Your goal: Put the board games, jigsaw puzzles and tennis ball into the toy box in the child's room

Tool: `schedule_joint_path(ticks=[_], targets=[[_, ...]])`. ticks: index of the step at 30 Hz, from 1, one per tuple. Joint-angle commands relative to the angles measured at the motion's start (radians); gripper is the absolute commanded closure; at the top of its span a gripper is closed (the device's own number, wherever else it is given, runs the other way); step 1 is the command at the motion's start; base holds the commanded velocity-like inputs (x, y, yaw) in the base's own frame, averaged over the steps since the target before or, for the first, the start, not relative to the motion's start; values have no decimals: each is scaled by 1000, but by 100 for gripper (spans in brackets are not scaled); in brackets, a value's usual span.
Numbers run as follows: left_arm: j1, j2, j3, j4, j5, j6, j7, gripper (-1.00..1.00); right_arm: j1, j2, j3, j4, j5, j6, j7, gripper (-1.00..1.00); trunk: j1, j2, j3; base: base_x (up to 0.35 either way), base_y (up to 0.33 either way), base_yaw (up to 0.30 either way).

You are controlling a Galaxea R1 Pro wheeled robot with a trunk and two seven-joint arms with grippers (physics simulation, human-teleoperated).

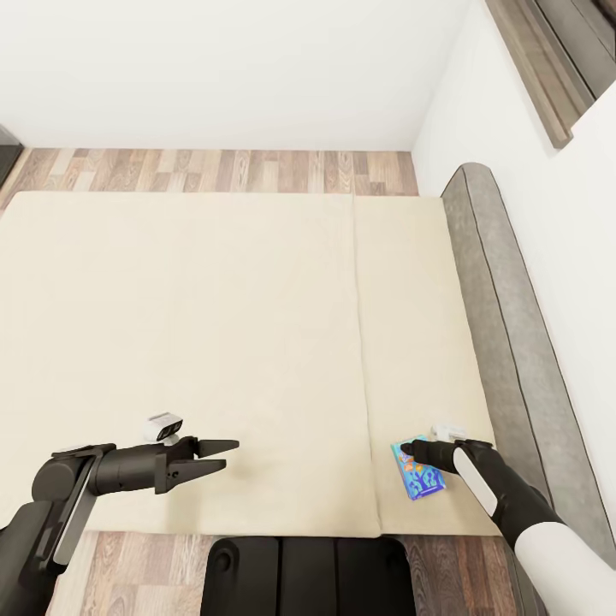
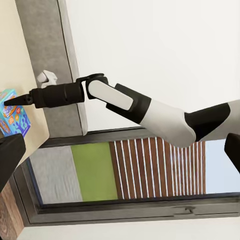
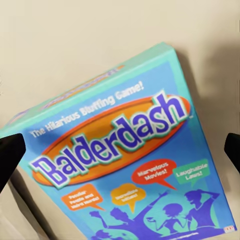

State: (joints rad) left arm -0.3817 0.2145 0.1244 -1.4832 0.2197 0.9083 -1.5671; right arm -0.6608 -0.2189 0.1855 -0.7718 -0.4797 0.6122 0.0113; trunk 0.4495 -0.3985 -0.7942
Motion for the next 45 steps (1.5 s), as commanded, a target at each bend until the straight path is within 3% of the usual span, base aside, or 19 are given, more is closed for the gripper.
schedule_joint_path(ticks=[1, 31, 45], targets=[[0, 0, 0, 0, 0, 11, -4, -100, 0, -1, 3, -1, 1, 4, 1, -100, 1, -2, -2, 0, 0, 0], [0, 0, 0, 0, 0, 11, -4, -100, 0, -7, 2, -1, 3, 4, 3, -100, 1, -2, -36, 0, 0, 0], [0, 0, -2, 0, 0, 11, -4, -100, 0, -9, 3, -1, 3, 2, 0, -100, 1, -2, -39, 0, 0, 0]])
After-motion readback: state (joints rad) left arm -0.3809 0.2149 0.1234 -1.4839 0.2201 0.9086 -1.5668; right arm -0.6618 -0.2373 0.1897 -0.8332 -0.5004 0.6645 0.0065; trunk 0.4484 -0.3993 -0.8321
